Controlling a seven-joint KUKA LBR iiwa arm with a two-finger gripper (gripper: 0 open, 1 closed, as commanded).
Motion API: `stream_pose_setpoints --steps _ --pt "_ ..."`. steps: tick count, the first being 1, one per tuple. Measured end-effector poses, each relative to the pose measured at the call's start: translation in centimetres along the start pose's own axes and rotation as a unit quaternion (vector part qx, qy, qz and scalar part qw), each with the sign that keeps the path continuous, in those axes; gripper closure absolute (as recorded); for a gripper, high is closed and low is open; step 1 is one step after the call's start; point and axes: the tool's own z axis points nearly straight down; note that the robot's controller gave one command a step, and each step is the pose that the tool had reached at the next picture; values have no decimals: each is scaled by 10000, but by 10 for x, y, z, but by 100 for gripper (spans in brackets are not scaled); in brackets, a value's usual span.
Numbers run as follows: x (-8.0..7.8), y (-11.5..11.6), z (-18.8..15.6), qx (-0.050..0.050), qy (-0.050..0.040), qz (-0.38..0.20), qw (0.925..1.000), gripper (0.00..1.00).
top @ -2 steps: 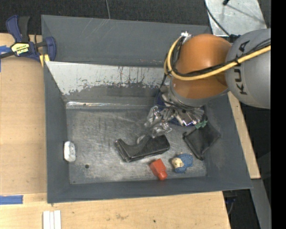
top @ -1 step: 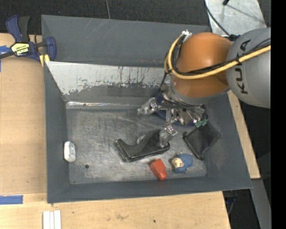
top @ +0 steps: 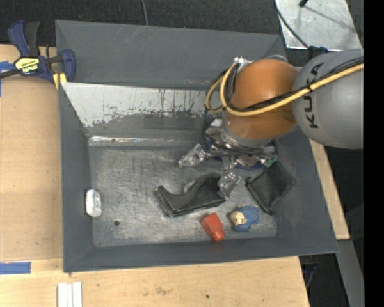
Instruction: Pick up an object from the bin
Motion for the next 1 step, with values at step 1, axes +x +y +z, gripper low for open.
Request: stream_pose_setpoints --steps 1 --pt "1 -1 -1 -9 34 8 10000 100"
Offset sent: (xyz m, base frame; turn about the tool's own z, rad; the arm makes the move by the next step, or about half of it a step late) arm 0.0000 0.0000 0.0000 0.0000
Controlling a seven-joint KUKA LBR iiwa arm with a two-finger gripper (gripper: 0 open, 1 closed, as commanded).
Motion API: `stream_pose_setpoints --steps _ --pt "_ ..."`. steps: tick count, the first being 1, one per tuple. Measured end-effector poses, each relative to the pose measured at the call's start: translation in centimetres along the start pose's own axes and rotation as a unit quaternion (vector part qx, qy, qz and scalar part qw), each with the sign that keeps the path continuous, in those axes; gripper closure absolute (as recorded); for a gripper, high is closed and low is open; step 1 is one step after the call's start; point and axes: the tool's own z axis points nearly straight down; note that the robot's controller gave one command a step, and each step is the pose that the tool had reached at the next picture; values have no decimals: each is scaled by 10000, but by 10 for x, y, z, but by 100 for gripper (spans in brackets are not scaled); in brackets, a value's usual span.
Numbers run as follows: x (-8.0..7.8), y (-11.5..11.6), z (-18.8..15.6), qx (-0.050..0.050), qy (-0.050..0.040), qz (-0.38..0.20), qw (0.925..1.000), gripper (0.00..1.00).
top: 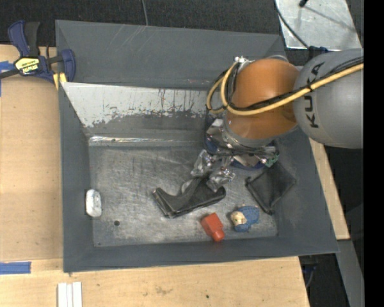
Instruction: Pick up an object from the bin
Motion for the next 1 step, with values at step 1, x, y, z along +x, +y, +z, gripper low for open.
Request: stream_pose_setpoints --steps 1 --pt "3 4 -123 -14 -19 -408 9992 100"
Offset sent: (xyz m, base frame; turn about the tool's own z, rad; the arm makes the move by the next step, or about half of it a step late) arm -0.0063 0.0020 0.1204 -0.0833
